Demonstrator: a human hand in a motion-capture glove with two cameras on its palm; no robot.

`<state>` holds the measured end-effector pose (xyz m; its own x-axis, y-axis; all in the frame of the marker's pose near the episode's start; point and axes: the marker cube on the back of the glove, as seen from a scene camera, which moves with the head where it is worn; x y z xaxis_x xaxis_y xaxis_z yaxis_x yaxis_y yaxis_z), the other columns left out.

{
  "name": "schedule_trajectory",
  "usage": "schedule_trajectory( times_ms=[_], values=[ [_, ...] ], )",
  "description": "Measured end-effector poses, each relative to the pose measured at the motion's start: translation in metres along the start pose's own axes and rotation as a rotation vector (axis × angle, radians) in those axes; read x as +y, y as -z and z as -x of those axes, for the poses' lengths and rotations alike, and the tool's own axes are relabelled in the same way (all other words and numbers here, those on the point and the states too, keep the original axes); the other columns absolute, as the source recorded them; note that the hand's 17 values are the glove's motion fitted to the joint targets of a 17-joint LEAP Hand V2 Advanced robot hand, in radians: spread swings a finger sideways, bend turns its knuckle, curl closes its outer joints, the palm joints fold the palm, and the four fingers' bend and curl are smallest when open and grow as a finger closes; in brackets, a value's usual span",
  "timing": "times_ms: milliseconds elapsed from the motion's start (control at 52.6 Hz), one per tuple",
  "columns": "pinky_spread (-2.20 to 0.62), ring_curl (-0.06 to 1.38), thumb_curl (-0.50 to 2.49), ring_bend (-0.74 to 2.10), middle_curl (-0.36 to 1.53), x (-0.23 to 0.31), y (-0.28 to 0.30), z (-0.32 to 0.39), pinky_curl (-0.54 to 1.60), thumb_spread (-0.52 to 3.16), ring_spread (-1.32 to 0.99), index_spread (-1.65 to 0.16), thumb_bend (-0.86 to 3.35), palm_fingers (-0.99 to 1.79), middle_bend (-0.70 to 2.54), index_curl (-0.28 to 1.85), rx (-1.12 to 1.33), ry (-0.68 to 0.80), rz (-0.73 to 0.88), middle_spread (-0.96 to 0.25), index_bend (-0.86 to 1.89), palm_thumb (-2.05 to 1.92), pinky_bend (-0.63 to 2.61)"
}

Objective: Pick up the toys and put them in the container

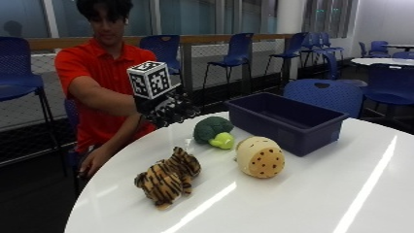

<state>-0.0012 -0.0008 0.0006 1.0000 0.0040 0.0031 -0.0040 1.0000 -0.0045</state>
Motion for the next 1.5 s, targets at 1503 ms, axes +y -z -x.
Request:
schedule_trajectory(
  times_ms=[1503],
  values=[
    [0.12,0.10,0.19,0.15,0.24,-0.077,-0.091,0.112,0.41,1.08,0.00,-0.41,-0.04,-0.03,0.17,0.38,0.180,0.123,0.229,-0.10,0.33,-0.04,1.10]
  ],
)
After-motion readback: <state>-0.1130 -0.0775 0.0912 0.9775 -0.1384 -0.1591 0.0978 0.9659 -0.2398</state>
